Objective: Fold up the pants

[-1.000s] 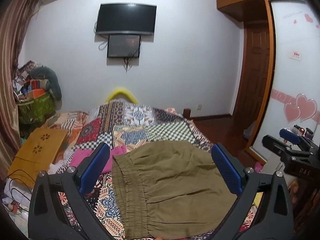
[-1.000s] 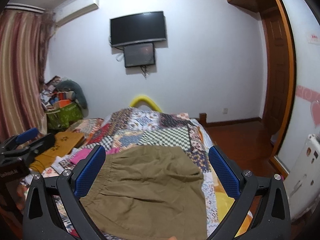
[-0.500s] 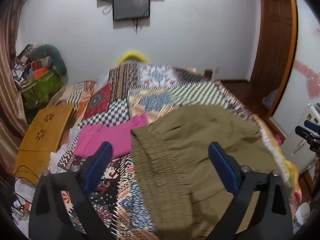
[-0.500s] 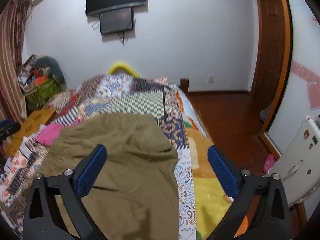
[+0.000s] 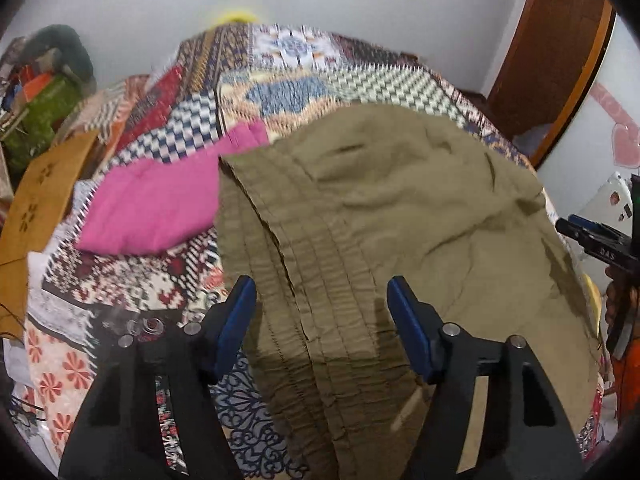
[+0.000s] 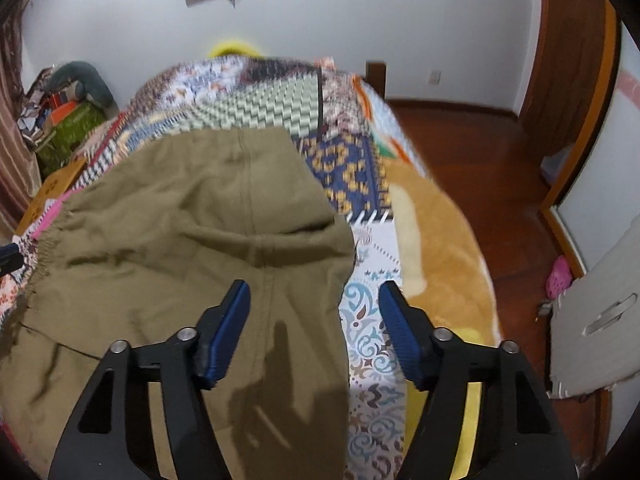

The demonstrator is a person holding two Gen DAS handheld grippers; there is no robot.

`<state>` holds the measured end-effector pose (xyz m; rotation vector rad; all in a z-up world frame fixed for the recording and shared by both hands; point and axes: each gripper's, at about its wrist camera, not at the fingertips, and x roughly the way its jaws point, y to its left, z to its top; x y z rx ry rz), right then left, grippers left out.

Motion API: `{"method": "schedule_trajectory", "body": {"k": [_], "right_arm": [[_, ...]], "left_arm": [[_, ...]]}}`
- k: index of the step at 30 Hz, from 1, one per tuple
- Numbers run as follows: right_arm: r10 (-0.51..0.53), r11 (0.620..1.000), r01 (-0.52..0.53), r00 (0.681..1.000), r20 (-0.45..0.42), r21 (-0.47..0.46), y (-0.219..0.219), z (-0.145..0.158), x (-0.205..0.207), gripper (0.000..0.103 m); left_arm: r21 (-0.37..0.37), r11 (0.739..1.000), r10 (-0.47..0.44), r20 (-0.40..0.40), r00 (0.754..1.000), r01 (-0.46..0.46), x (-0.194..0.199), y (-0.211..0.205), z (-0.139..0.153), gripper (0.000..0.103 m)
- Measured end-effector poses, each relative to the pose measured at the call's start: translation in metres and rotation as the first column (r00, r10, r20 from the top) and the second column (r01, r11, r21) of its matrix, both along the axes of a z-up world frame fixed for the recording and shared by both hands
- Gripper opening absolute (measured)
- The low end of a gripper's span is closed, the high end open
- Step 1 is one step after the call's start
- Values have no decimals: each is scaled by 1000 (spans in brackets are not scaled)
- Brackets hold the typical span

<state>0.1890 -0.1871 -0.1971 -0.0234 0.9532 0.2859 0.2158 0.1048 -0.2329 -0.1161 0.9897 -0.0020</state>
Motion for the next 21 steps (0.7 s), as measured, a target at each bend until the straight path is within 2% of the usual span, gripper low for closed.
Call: {"method": "schedule_trajectory", "body": {"k": [5, 7, 9, 10, 11, 12, 14, 16, 19, 20, 21], "right_arm": [[28, 999, -27, 997, -66, 18, -1, -18, 11, 55], [36, 999, -35, 996, -80, 14, 0, -24, 12, 47], [41, 999, -40, 996, -76, 8, 1, -25, 11, 45], [45, 999, -44, 996, -72, 6, 3, -24, 11, 41], [52, 999, -53, 996, -71, -1, 4, -23, 11, 36], [56, 998, -56, 996, -72, -9, 4, -23, 12, 26], [62, 998, -64, 996, -68, -28, 6, -24, 10, 24], [64, 997, -66, 996, -70, -36, 6, -23, 10, 15], [61, 998, -62, 995, -84, -17, 4, -23, 9, 10], [59, 998, -60, 994, -90, -8, 2, -23, 8, 10], [60, 998, -60, 994, -92, -3, 2, -23, 7, 10]], "left_arm": [[-66, 998, -5, -60, 998, 1, 8, 6, -19, 68], [-85, 996, -16, -57, 998, 11, 10, 7, -20, 68], [-86, 996, -22, -57, 998, 17, 13, 7, -22, 65], [-83, 996, -26, -58, 998, 21, 14, 6, -23, 63], [-76, 997, -34, -57, 998, 29, 16, 4, -23, 57], [-71, 996, -49, -58, 997, 45, 18, 2, -23, 50], [-37, 998, -51, -57, 997, 49, 21, -2, -24, 47], [-7, 999, -50, -55, 997, 50, 23, -4, -23, 42], [-4, 999, -39, -54, 998, 39, 25, 1, -22, 36], [12, 999, -32, -54, 998, 32, 25, 2, -22, 24], [19, 999, -28, -54, 998, 29, 25, 5, -22, 22]]}}
